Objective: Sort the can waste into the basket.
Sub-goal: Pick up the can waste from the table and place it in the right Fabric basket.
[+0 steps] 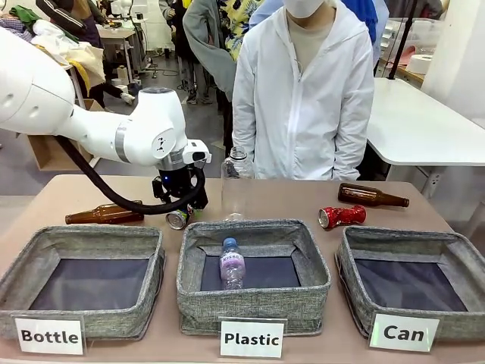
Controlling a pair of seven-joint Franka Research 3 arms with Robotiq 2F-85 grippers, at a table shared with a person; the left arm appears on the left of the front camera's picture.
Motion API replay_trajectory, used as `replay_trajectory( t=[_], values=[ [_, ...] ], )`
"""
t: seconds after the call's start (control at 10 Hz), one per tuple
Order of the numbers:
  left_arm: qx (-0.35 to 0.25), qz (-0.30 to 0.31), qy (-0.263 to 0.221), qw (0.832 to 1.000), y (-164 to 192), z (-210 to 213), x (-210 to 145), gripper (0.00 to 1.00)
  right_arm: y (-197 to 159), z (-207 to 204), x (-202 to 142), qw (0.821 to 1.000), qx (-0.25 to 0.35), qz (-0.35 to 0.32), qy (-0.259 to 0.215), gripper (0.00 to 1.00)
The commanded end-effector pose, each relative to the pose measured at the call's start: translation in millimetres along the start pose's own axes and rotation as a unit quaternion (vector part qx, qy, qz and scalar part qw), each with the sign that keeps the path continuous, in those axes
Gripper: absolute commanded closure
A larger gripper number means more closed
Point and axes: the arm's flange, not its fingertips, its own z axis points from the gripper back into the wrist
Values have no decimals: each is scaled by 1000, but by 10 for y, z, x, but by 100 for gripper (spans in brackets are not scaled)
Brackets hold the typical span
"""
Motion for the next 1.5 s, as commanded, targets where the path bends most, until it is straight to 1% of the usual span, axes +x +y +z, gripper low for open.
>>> replay_trajectory(
  t=[0.0,0.1,0.2,0.4,0.5,0.6,0.7,0.8,1.0,1.1,1.2,1.3,1.4],
  values=[
    [-12,1,-8,1000,44,-5,39,60,-1,7,36,1000,12,12,-7,0],
    [-9,4,-10,1000,66,0,28,90,-1,7,36,1000,12,12,-7,0],
    [-5,7,-13,1000,90,12,17,100,-1,7,36,1000,12,12,-7,0],
    [12,20,-22,999,181,128,-52,100,-1,7,36,1000,12,12,-7,0],
    [19,27,-39,999,249,316,-172,97,-1,7,36,1000,12,12,-7,0],
    [21,29,-49,998,288,479,-286,100,-1,7,36,1000,12,12,-7,0],
    [14,21,-75,997,303,803,-534,100,-1,7,36,1000,12,12,-7,0],
    [-1,-2,-93,996,291,1151,-818,100,-1,7,36,1000,12,12,-7,0],
    [-10,-42,-115,992,281,1901,-1575,100,-1,7,36,1000,12,12,-7,0],
    [-9,-85,-122,989,205,2172,-1971,100,-1,7,36,1000,12,12,-7,0],
    [-2,-142,-117,983,114,2338,-2380,100,-1,7,36,1000,12,12,-7,0],
    [6,-214,-121,969,7,2418,-2744,100,-1,7,36,1000,12,12,-7,0],
    [16,-281,-130,951,-95,2421,-3055,100,-1,7,36,1000,12,12,-7,0]
  ],
)
